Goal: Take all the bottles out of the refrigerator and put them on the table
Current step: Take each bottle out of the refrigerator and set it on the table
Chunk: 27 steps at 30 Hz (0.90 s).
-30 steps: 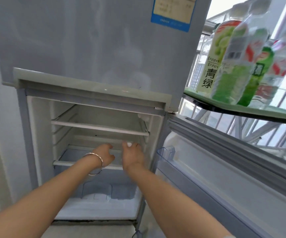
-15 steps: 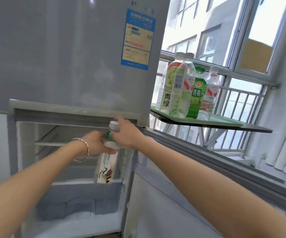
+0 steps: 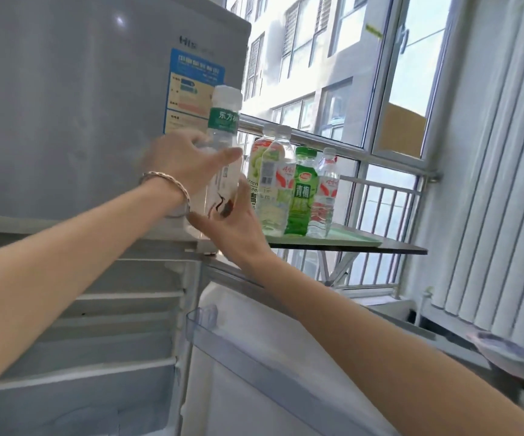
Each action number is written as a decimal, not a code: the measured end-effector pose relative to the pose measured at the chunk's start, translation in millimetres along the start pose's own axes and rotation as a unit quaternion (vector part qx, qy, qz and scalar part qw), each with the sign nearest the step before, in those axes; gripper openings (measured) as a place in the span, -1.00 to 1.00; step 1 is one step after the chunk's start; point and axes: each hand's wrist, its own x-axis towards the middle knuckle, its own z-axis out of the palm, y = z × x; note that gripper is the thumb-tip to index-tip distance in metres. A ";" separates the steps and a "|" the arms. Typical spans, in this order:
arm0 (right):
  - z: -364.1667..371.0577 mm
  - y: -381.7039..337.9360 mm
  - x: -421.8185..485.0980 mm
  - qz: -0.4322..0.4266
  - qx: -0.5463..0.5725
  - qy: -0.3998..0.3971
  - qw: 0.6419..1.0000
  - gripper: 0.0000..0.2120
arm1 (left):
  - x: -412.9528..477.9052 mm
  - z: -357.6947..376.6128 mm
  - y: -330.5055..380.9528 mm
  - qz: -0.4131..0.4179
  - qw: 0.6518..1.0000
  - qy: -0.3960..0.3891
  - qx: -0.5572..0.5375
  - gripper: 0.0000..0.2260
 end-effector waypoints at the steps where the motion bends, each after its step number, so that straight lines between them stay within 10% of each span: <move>1: -11.3 -0.9 4.1 -0.004 -0.015 0.017 1.000 -0.12 | 2.8 4.5 12.3 0.015 1.000 0.002 -0.008 -0.38; 6: -68.2 8.6 20.7 0.017 -0.061 0.170 0.983 -0.31 | 3.8 41.9 57.6 0.057 0.990 -0.010 -0.128 -0.54; 11: -113.4 46.5 28.5 0.049 -0.111 0.241 0.963 -0.31 | -13.4 105.1 71.2 0.049 0.972 -0.197 -0.116 -0.60; 17: -124.2 97.0 49.9 0.092 -0.238 0.153 0.955 -0.56 | -31.8 150.7 59.3 0.042 0.953 -0.299 -0.026 -0.56; 27: -118.9 124.5 60.2 0.158 -0.129 0.121 0.971 -0.79 | -31.2 185.8 38.4 0.052 0.944 -0.326 -0.011 -0.55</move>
